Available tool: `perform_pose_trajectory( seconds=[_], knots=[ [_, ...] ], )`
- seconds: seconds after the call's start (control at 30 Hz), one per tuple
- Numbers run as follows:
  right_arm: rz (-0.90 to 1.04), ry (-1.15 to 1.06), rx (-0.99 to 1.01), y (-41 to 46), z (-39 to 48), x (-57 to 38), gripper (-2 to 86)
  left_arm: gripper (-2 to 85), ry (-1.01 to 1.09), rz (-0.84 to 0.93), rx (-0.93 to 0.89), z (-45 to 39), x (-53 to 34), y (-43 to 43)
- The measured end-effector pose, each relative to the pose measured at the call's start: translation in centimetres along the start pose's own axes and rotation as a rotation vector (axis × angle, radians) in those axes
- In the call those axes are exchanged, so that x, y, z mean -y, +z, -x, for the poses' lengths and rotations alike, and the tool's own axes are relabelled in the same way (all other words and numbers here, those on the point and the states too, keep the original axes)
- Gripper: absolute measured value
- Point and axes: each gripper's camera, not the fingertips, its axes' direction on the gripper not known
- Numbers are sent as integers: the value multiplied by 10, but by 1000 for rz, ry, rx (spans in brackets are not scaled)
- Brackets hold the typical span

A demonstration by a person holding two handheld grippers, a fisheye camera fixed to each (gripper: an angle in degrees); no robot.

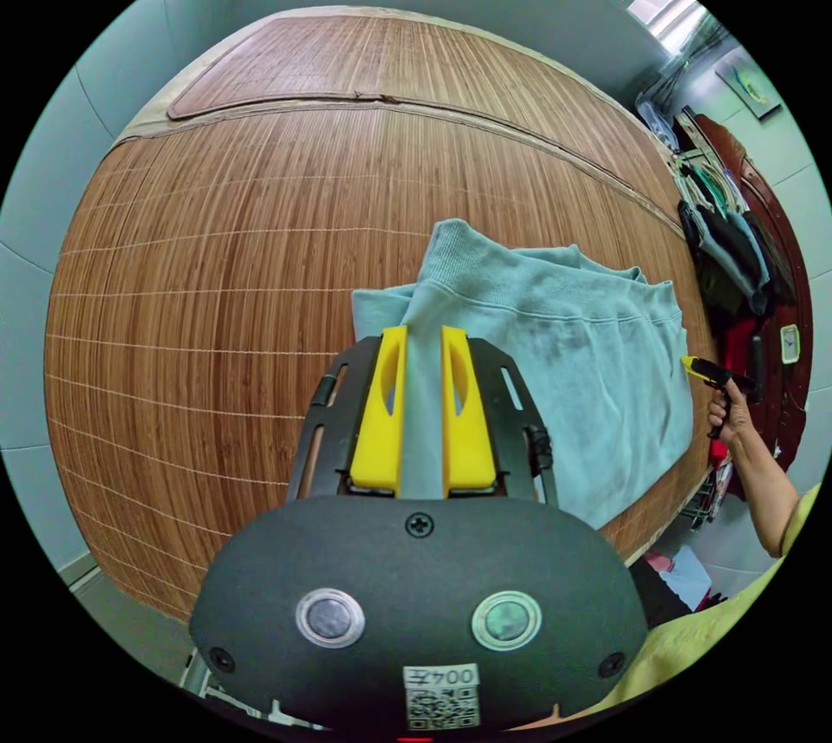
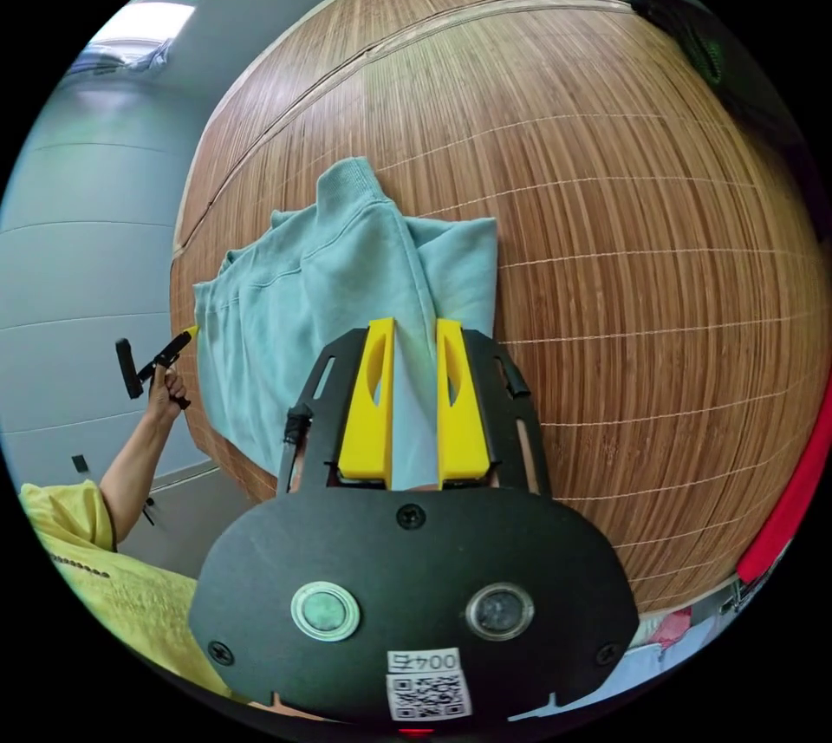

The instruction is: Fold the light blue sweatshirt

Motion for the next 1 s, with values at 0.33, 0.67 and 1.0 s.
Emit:
perform_pose_trajectory(
  seconds=[0.33, 0.67, 1.0],
  knots=[
    [-31, -43, -196, -13, 10, 16, 27, 5, -27, 41, 115, 11, 7, 16],
    [52, -55, 61, -64, -31, -14, 84, 17, 55, 77, -57, 48, -1, -16],
    [281, -244, -193, -61, -10, -55, 99, 41, 96, 226, -100, 61, -107, -30]
  ],
)
